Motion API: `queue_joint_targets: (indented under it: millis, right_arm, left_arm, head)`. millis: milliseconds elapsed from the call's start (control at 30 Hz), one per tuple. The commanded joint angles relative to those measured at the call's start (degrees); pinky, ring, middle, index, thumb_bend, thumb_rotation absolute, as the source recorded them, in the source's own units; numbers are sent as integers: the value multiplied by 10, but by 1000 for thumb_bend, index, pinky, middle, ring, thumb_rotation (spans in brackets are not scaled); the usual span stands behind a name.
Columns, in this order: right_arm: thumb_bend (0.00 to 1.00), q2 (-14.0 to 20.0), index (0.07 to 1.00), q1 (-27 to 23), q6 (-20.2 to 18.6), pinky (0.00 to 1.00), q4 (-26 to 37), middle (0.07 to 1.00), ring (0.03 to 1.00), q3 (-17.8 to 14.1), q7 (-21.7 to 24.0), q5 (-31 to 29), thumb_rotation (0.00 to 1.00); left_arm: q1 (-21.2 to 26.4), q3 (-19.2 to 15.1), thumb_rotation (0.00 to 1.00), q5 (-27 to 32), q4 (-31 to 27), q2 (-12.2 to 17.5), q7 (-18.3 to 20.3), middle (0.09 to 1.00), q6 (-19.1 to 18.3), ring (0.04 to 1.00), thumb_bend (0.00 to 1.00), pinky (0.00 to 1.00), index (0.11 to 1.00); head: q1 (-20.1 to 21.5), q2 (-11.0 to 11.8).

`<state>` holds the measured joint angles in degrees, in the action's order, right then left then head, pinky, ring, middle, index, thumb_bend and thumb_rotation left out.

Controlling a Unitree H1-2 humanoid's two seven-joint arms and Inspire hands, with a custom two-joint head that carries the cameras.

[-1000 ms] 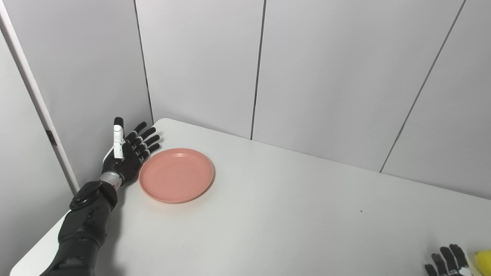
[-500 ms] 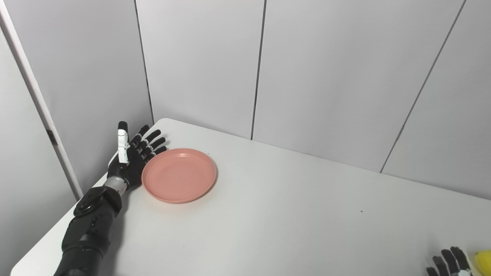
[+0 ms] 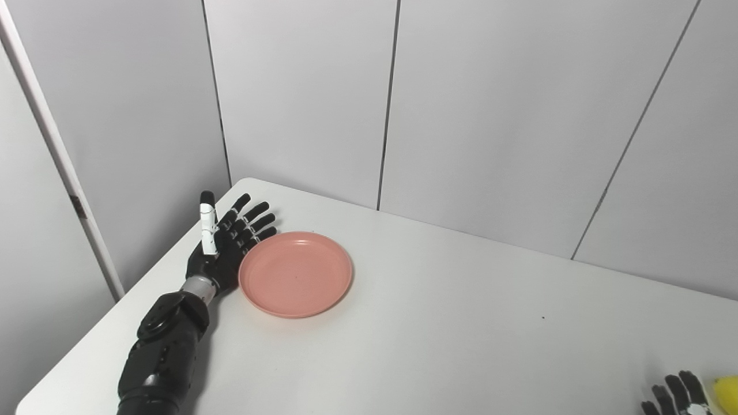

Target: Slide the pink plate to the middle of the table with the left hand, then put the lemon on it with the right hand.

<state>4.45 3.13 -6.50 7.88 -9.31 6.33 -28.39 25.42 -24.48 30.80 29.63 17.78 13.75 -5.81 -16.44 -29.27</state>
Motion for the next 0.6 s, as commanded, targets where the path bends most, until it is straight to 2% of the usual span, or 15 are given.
queue_joint_targets:
  millis: [0,133,400,567]
  right_arm:
    - [501,-1,962,8,-29,1000,0,977,996,1,-6,-2,587]
    - [511,-5,956,8,-37,1000,7,969,991,0,-14,-3,566]
    - [528,0,965,8,-34,1000,9,983,1000,2,-6,-1,582]
    - [497,-2,958,8,-42,1000,17,975,997,1,-15,0,584]
  left_arm:
    - [0,4,926,-18,-27,-16,-41,847,-5,846,948,830,956]
    - [-2,11,940,-34,-69,-38,-87,855,-14,854,934,856,974]
    - [-6,28,898,-53,-120,-56,-129,842,-35,835,988,843,959]
    - [-9,34,911,-67,-146,-69,-157,832,-50,839,995,842,944]
  head:
    - [2,-3]
    - [4,-7]
    - [0,-13]
    - [-2,-16]
